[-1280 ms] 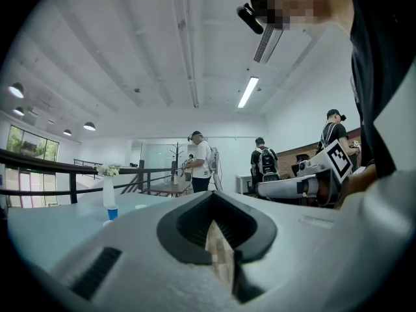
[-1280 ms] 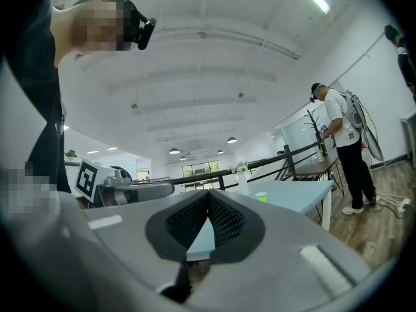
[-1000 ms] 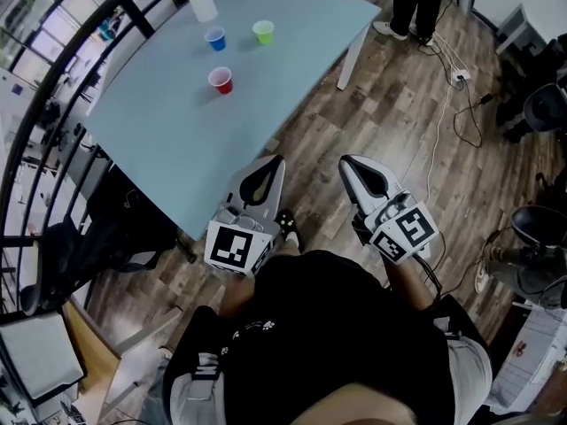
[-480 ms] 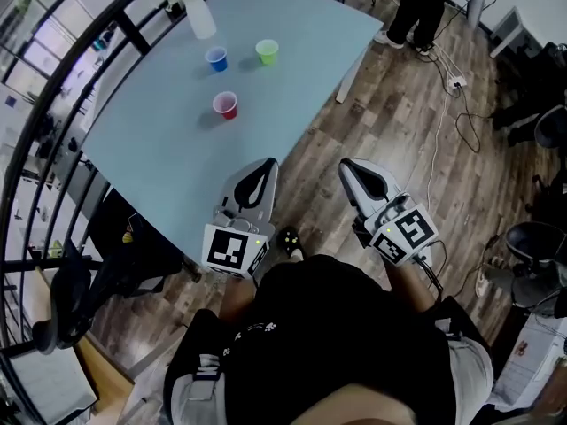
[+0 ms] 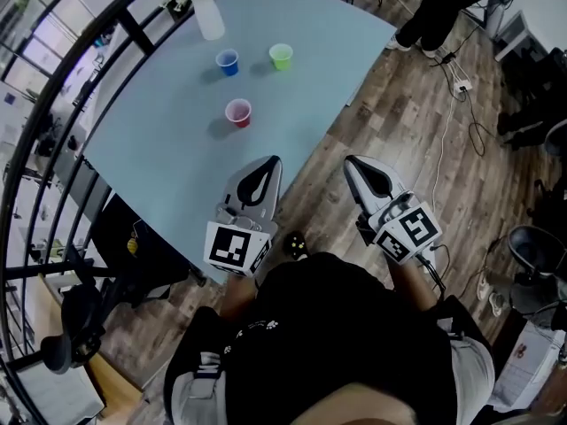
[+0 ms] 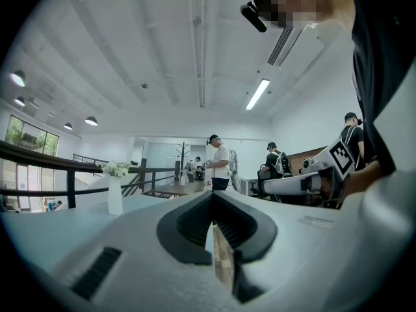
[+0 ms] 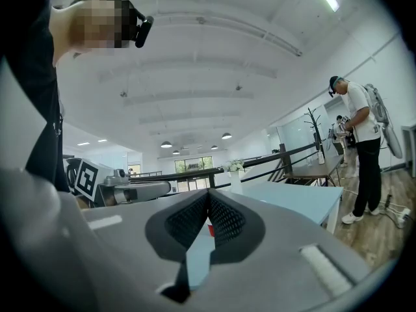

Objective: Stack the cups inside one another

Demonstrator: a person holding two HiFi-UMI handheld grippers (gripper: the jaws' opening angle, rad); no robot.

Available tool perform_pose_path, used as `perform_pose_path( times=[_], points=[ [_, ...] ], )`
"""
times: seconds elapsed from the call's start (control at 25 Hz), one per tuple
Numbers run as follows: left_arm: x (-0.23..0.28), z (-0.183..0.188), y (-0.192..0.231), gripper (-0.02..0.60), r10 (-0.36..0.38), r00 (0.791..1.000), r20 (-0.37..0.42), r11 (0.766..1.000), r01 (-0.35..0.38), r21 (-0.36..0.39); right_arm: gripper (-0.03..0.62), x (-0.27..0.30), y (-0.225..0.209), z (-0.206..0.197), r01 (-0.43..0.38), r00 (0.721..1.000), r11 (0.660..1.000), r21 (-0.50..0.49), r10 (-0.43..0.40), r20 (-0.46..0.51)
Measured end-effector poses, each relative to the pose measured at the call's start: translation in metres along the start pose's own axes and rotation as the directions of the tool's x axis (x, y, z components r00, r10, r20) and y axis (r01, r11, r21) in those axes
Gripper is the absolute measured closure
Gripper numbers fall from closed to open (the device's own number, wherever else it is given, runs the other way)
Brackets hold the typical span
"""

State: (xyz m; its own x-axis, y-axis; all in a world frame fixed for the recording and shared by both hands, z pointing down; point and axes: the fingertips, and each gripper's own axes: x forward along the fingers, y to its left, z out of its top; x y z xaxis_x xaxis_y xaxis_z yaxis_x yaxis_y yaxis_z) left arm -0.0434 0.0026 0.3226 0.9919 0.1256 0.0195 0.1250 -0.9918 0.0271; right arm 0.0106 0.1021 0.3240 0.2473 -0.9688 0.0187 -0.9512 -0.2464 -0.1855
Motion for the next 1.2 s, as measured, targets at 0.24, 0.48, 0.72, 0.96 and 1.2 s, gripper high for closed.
perform_pose_path(
  times=[0.24, 0.48, 0.72, 0.96, 1.2],
  points=[
    [-0.009, -0.009, 0.028, 0.594, 0.025, 1.0, 0.009, 1.0, -0.025, -0.017, 0.597, 0.027, 0.006, -0.009, -0.011, 1.0, 1.0, -0.007, 0.011, -0.012],
    [-0.017, -0.011, 0.045, 0.594, 0.051, 0.999, 0.012, 0.998, -0.051, -0.024, 0.597, 0.047, 0.012, -0.011, -0.034, 0.999, 0.999, -0.018, 0.034, -0.022],
    [-0.025, -0.014, 0.055, 0.594, 0.092, 0.996, 0.011, 0.995, -0.092, -0.023, 0.597, 0.059, 0.014, -0.014, -0.059, 0.998, 0.998, -0.026, 0.059, -0.03],
    [-0.028, -0.018, 0.069, 0.594, 0.171, 0.985, -0.001, 0.985, -0.171, -0.024, 0.599, 0.086, -0.001, -0.009, -0.11, 0.994, 0.993, -0.034, 0.109, -0.031],
    [-0.016, -0.018, 0.096, 0.594, 0.268, 0.963, -0.008, 0.963, -0.268, -0.013, 0.599, 0.134, -0.019, -0.008, -0.207, 0.978, 0.977, -0.038, 0.206, -0.045]
  ],
)
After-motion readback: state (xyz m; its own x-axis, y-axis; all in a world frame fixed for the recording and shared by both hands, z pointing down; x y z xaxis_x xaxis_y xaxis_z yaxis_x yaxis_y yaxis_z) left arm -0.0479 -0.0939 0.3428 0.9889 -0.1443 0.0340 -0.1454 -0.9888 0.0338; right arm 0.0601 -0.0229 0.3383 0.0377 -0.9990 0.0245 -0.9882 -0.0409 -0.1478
